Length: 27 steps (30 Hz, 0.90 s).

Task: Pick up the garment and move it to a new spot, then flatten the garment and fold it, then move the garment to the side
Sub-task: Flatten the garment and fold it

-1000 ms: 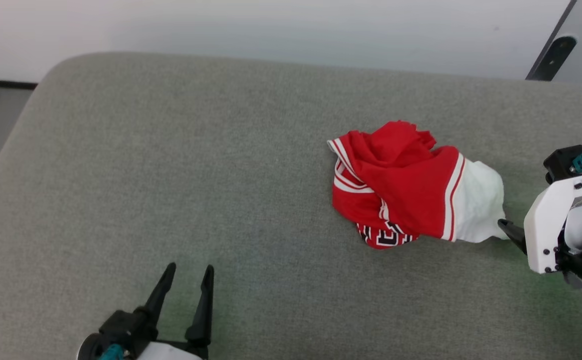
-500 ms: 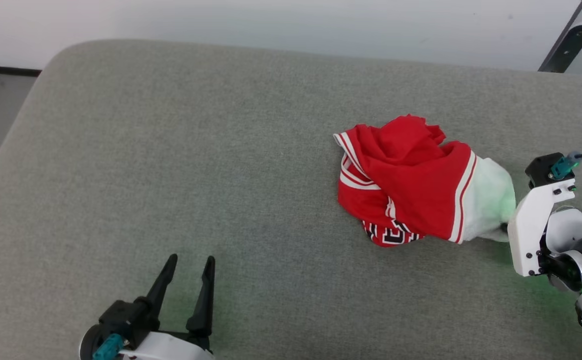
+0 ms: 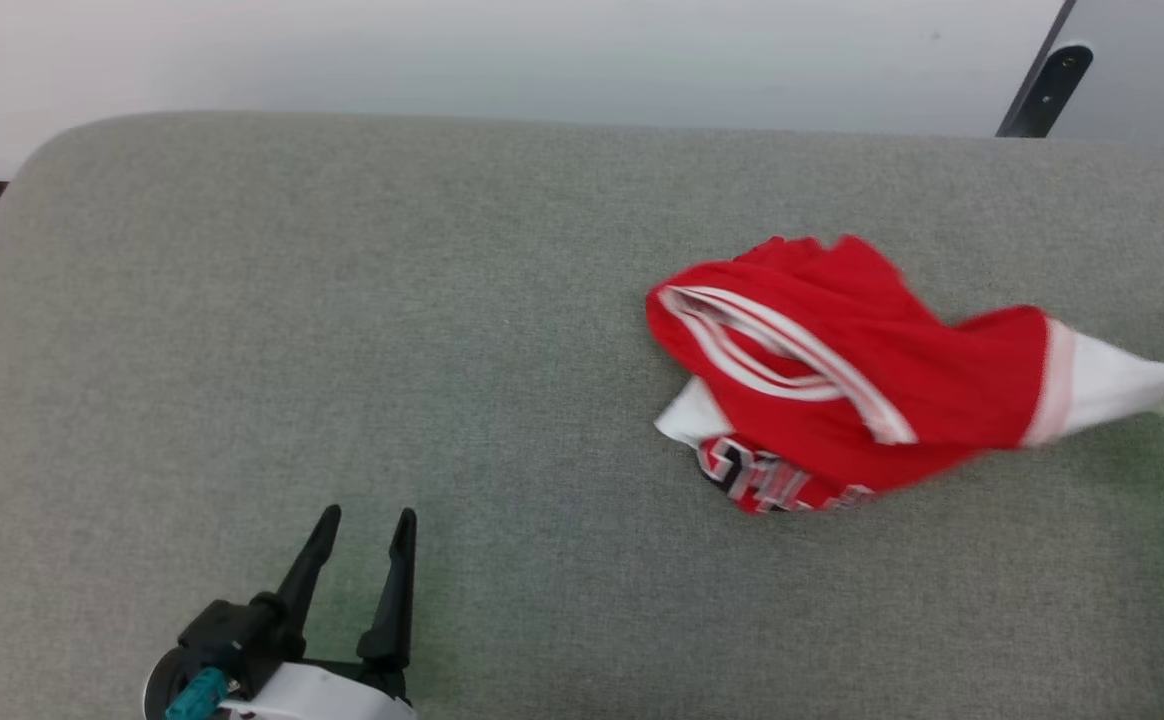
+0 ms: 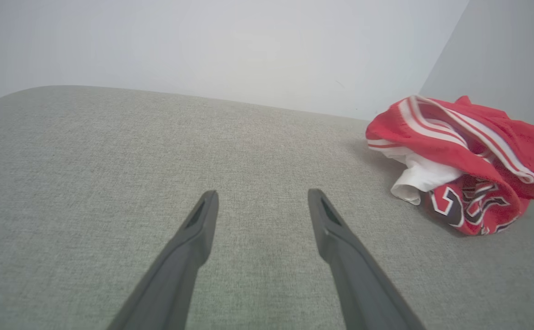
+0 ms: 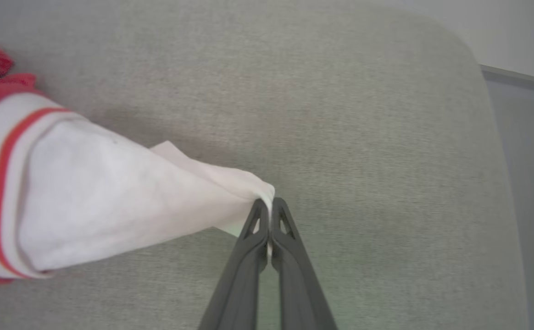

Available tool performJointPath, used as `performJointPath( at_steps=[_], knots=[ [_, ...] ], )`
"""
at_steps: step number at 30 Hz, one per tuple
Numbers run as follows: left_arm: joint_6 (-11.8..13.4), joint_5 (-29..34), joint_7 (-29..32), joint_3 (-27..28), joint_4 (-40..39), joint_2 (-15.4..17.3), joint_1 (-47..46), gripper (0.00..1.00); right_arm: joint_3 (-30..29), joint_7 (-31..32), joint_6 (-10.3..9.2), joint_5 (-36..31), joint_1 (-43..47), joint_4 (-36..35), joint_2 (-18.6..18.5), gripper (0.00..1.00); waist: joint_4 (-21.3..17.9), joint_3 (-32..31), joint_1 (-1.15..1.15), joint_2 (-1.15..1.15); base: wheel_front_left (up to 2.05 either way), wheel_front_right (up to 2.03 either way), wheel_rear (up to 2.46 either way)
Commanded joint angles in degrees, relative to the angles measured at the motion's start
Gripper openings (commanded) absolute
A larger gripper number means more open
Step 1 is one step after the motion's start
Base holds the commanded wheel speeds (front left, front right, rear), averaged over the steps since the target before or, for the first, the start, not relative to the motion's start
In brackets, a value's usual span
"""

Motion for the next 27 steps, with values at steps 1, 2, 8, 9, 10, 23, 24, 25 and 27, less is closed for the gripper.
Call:
performJointPath(
  at_steps=[1, 2, 8, 9, 10, 23, 24, 25, 27],
  knots=[
    [-0.15, -0.29, -0.02, 0.12, -0.26, 0.26, 0.0, 1.0, -1.5, -0.7, -0.06, -0.81, 0.74, -0.25, -0.44, 0.0, -0.36, 0.36, 0.0, 0.0, 0.0, 0.0, 0.0],
    [-0.15, -0.38, -0.02, 0.1, -0.33, 0.31, -0.17, 1.0, -3.36, -1.58, -0.06, -1.31, 1.02, -0.41, -0.55, 0.0, -0.47, 0.54, 0.0, 0.0, 0.0, 0.0, 0.0],
    [-0.15, -0.77, -0.02, -0.67, -0.26, 0.82, -1.05, 1.0, -14.54, -5.77, -0.06, -7.59, 3.18, 1.73, 1.55, 0.0, -0.39, 1.35, 0.0, 0.0, 0.0, 0.0, 0.0],
    [-0.15, -0.89, -0.02, -0.75, -0.14, 0.92, -1.13, 1.0, -15.6, -5.6, -0.06, -8.93, 3.55, 2.41, 1.91, 0.0, -0.27, 1.43, 0.0, 0.0, 0.0, 0.0, 0.0],
    [-0.15, -1.05, -0.02, -0.82, 0.07, 0.95, -1.23, 1.0, -16.79, -5.42, -0.06, -10.05, 3.75, 3.05, 2.37, 0.0, -0.17, 1.58, 0.0, 0.0, 0.0, 0.0, 0.0],
    [-0.15, -8.77, 2.56, -8.76, 2.96, 6.3, -7.15, 1.0, -21.72, -15.24, -0.06, -17.02, 7.32, 0.42, 8.46, 1.0, -1.01, 0.43, 0.0, 0.0, 0.0, 0.0, 0.0],
    [-0.15, -9.78, 3.88, -10.07, 2.46, 7.65, -8.47, 1.0, -21.41, -16.58, -0.06, -16.52, 7.91, -0.98, 9.33, 1.0, -1.34, 0.17, 0.0, 0.0, 0.0, 0.0, 0.0],
    [-0.15, -10.7, 5.39, -11.32, 1.93, 9.07, -9.93, 1.0, -20.73, -17.83, -0.05, -15.9, 8.58, -2.62, 10.23, 1.0, -1.74, -0.05, 0.0, 0.0, 0.0, 0.0, 0.0],
    [-0.16, -13.39, 9.25, -14.01, 0.89, 11.72, -13.12, 1.0, -18.89, -19.74, -0.06, -14.21, 10.17, -6.33, 11.98, 1.0, -2.83, -0.45, 0.0, 0.0, 0.0, 0.0, 0.0]
  ],
)
